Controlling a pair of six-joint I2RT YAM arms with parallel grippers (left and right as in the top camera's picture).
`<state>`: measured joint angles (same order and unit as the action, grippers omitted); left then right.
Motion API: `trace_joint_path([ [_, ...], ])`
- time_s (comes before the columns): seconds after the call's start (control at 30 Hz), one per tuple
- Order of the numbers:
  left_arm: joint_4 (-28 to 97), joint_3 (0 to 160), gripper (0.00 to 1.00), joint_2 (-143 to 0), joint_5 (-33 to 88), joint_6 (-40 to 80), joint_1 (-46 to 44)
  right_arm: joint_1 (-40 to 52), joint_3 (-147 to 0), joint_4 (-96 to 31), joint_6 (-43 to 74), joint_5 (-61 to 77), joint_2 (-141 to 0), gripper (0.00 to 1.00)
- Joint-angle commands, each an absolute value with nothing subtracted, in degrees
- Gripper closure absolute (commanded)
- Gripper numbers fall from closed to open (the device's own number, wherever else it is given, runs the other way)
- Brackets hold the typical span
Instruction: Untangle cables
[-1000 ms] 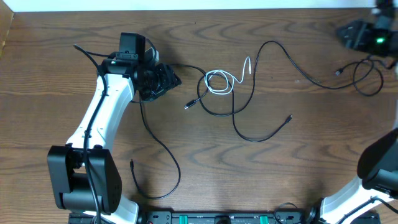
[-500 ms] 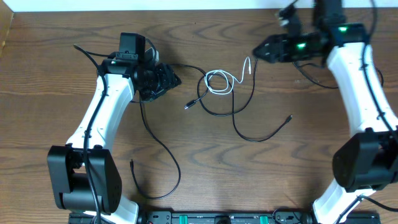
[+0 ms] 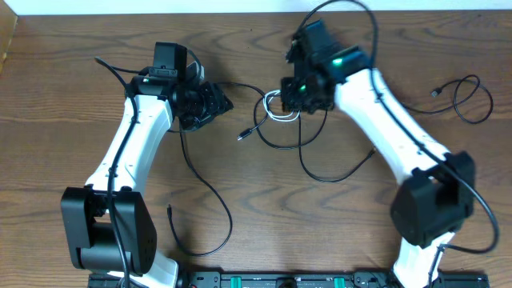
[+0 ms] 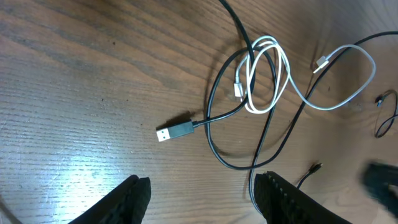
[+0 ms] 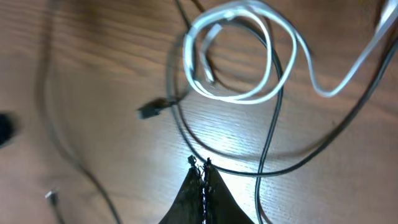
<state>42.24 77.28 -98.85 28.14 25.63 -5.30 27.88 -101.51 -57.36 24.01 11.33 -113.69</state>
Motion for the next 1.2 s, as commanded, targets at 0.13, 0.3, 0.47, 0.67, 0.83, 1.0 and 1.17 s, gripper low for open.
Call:
trace_joint_path([
  [0.13,43.03,77.34,0.40,-98.83,27.33,25.08,-5.21,31.33,-101.45,-58.81,34.24,4.21,-122.39,0.67],
  [0.3,43.03,77.34,0.40,-98.83,27.33,25.08,-5.21,31.27,-101.45,-62.63,39.79,4.21,-127.72,0.69],
  [0.47,43.03,77.34,0.40,-98.83,27.31,25.08,-5.21,31.00,-101.45,-65.69,44.34,4.21,-130.85,0.70],
  [0.67,42.98,77.34,0.40,-98.83,27.20,25.08,-5.21,30.28,-102.45,-65.52,44.31,4.29,-129.93,0.80],
  [0.83,43.03,77.34,0.40,-98.83,26.26,25.10,-5.21,29.23,-103.96,-66.22,44.27,5.96,-125.93,0.74],
  [1.0,43.05,77.34,0.40,-98.83,26.26,25.10,-5.21,29.23,-103.94,-66.50,44.34,5.93,-124.07,0.66],
  [1.17,43.13,77.34,0.40,-98.83,26.28,25.10,-5.21,29.28,-101.62,-67.20,48.27,4.25,-124.20,0.69],
])
